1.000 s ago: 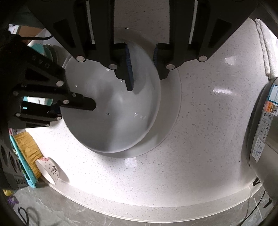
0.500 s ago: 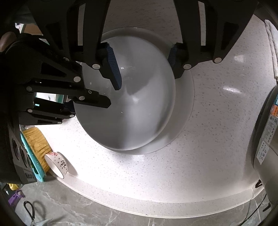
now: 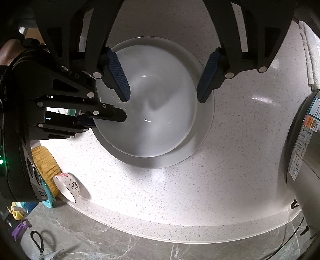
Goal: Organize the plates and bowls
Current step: 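Open both tools and release the nested white bowls, then move both tools to the red-patterned white bowl beside the green basket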
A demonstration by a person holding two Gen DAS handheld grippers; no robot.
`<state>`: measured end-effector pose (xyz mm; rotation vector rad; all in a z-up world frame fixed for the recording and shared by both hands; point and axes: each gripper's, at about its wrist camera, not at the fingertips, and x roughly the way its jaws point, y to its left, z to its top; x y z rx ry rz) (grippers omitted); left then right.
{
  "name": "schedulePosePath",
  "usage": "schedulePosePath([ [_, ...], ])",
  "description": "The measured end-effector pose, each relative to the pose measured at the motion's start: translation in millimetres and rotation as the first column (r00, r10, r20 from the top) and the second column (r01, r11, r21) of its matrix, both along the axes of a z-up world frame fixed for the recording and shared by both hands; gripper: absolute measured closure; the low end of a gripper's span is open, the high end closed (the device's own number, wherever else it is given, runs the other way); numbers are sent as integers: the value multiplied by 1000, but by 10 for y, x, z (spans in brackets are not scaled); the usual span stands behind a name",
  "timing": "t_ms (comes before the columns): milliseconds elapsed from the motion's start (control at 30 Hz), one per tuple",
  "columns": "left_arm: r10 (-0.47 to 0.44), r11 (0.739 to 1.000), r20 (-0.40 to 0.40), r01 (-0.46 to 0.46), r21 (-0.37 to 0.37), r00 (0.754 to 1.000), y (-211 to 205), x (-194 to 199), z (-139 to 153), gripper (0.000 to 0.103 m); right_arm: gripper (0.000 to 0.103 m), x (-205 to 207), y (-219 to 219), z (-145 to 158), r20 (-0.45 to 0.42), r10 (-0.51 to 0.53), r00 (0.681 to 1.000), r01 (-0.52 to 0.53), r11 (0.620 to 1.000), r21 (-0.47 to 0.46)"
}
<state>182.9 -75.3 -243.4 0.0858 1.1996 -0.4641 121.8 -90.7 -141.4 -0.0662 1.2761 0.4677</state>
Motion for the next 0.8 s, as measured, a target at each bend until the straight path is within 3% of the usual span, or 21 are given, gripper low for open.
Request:
schedulePosePath([
  [100,-1,1000,-4,1,-3,1000,16,-19,17,36,87,-23,-14,6,-2,-1,1000,1,1000,3],
  [300,8,1000,-7,-8,-30,1000,102,-89,115,32,72,-61,-25,93,20,-11,1000,10,1000,24],
  [367,12,999,-17,-12,-46,1000,136,-103,160,26,60,-75,-42,146,34,-17,999,16,999,28],
  [467,15,997,-25,-17,-70,1000,204,-99,268,22,56,-113,-121,257,61,-37,997,34,998,50],
  [667,5,994,-6,-5,-107,1000,247,60,598,21,47,-150,-528,501,86,-167,982,152,976,158],
  [800,-69,991,7,69,-114,998,15,317,845,21,35,-136,-1057,618,62,-324,944,300,922,246],
])
